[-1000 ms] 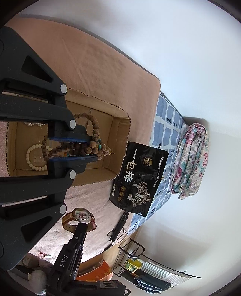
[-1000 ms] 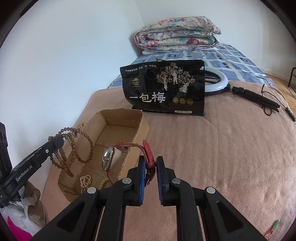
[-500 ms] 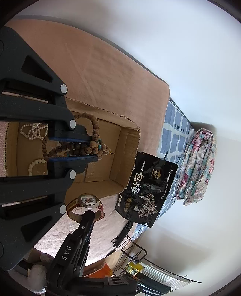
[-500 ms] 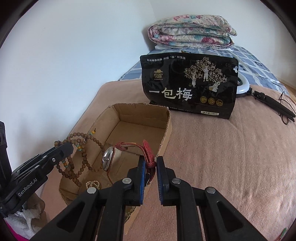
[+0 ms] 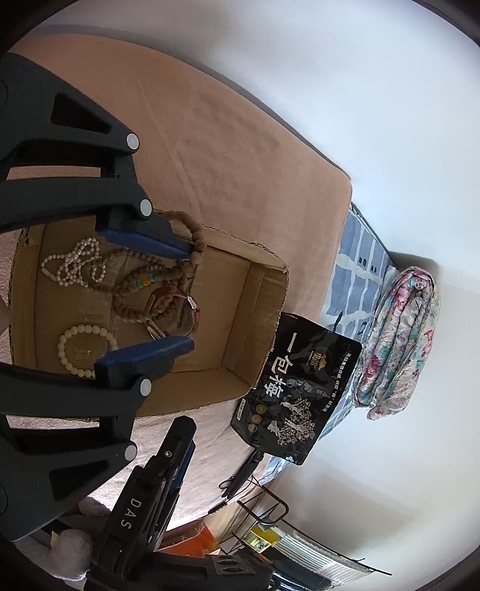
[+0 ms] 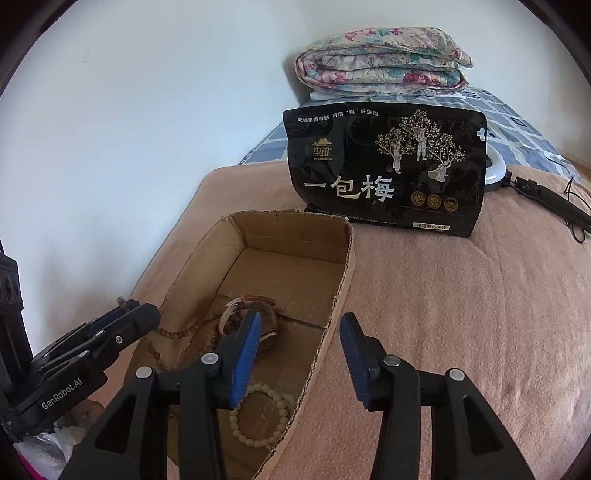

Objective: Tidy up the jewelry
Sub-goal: 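Open the left tool to drop the prayer beads while the right tool releases the watch, then move the left tool to the pearl earring while the right tool approaches the green jade pendant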

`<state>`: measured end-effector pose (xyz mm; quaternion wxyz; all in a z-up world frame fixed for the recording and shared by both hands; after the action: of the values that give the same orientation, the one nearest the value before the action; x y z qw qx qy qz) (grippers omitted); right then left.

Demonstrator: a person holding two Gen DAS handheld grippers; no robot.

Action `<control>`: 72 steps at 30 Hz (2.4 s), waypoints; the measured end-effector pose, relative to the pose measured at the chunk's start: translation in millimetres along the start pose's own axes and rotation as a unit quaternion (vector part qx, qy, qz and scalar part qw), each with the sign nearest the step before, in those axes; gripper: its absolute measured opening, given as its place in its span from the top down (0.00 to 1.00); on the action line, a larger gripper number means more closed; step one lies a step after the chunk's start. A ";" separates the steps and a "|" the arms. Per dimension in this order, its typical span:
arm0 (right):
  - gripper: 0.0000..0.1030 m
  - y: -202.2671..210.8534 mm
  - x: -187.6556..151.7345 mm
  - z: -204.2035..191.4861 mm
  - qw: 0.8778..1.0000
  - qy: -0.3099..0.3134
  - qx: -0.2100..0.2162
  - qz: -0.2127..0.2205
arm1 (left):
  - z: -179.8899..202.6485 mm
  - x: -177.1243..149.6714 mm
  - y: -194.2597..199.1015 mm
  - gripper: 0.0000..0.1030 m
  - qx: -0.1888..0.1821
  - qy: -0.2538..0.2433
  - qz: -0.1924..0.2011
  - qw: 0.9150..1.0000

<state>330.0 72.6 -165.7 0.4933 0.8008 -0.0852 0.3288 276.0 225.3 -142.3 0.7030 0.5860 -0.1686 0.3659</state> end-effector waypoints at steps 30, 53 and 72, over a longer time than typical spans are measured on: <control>0.32 95.9 5.6 36.8 0.998 0.004 -0.041 0.053 | 54.7 9.4 68.2 0.58 -0.001 -0.041 0.044 0.998; 0.13 223.5 -63.9 184.2 0.989 -0.017 -0.127 0.070 | 195.2 -70.0 75.3 0.58 -0.082 -0.148 0.002 0.985; 0.17 220.7 -167.3 302.2 0.982 -0.111 -0.145 -0.046 | 260.4 -173.1 37.7 0.66 -0.145 -0.184 -0.106 0.966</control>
<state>233.4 -324.6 -195.6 0.6059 0.7556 -0.1493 0.1991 182.2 -74.5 -164.4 0.7720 0.5498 -0.2831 0.1468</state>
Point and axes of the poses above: each gripper's, at about its wrist camera, not at the fingertips, and y roughly against the way its jaws point, z to its right, x to its top, the point moved 9 cm from there along -y, roughly the way its jaws point, and after that the axes turned 1 degree about x, right-handed, at the moved point
